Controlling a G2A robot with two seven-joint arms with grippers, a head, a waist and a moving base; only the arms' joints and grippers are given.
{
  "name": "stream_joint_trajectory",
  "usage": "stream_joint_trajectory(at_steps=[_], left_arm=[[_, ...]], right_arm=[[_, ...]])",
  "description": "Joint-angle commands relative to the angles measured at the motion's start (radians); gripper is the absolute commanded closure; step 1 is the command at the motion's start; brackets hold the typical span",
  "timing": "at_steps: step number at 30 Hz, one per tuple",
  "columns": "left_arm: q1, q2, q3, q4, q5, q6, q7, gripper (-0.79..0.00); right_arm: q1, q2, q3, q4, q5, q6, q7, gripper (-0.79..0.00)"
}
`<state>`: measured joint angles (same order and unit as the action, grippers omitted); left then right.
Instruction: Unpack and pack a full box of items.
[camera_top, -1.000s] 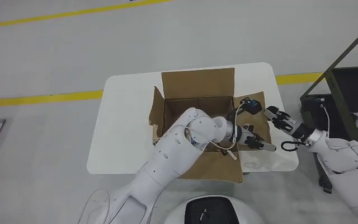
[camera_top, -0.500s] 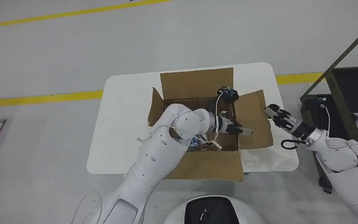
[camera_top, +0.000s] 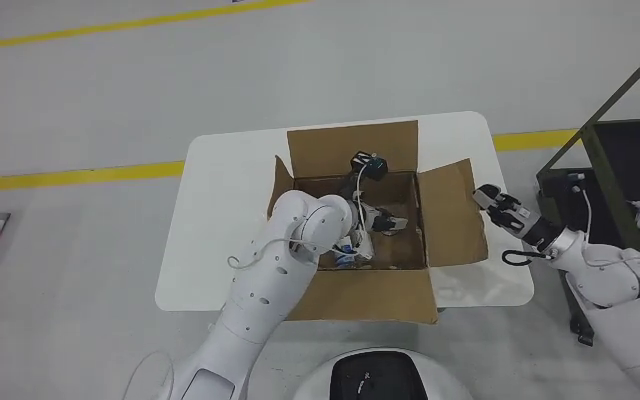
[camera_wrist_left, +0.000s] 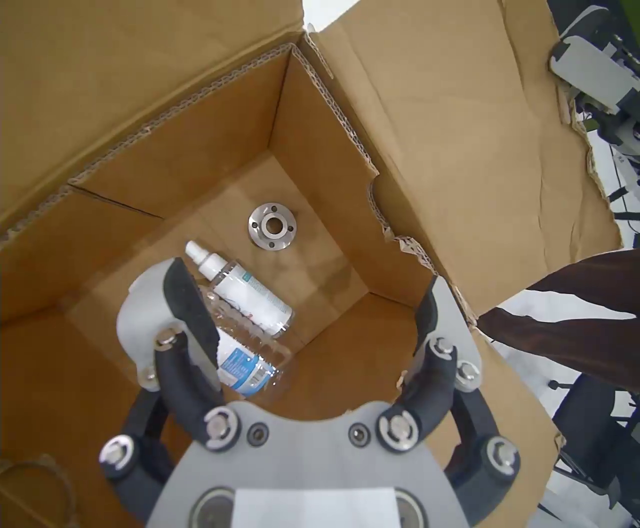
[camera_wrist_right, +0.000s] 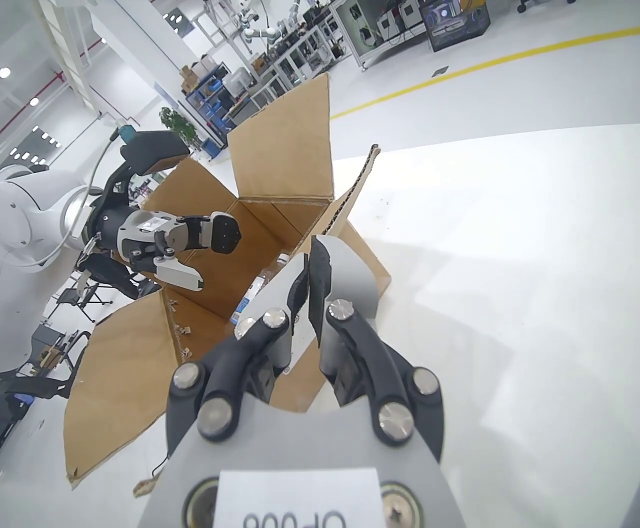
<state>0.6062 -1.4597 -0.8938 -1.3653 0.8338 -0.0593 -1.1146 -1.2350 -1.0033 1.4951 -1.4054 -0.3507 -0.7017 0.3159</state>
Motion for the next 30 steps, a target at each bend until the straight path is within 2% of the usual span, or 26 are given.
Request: stream_joint_trajectory(at_steps=[1,3,6,11,20,30], left_arm=[[0.0,0.0,0.0,0.0,0.0,0.0,0.0,-0.785],[0.0,0.0,0.0,0.0,0.0,0.0,0.0,-0.785],[0.0,0.0,0.0,0.0,0.0,0.0,0.0,-0.785],[0.014,0.003,-0.001,-0.005,0.023,0.008,0.02,-0.785],[-0.008,-0.005,0.072,0.017,0.235,0.177,-0.099,-0.785],[-0.039,-0.028,0.128,0.07,0.36,0.287,-0.188,-0.785]], right_arm=[[-0.006,0.0,0.005,-0.008,-0.006,0.001,-0.006,-0.2],[-0.013,0.001,0.011,-0.018,-0.01,-0.001,-0.017,-0.256],[-0.032,0.002,0.026,-0.039,-0.026,-0.012,-0.037,-0.252],[-0.078,0.006,0.072,-0.097,-0.054,-0.023,-0.079,-0.302],[-0.182,0.014,0.167,-0.213,-0.108,-0.029,-0.13,-0.332],[-0.221,0.012,0.185,-0.264,-0.159,-0.014,-0.147,-0.329]])
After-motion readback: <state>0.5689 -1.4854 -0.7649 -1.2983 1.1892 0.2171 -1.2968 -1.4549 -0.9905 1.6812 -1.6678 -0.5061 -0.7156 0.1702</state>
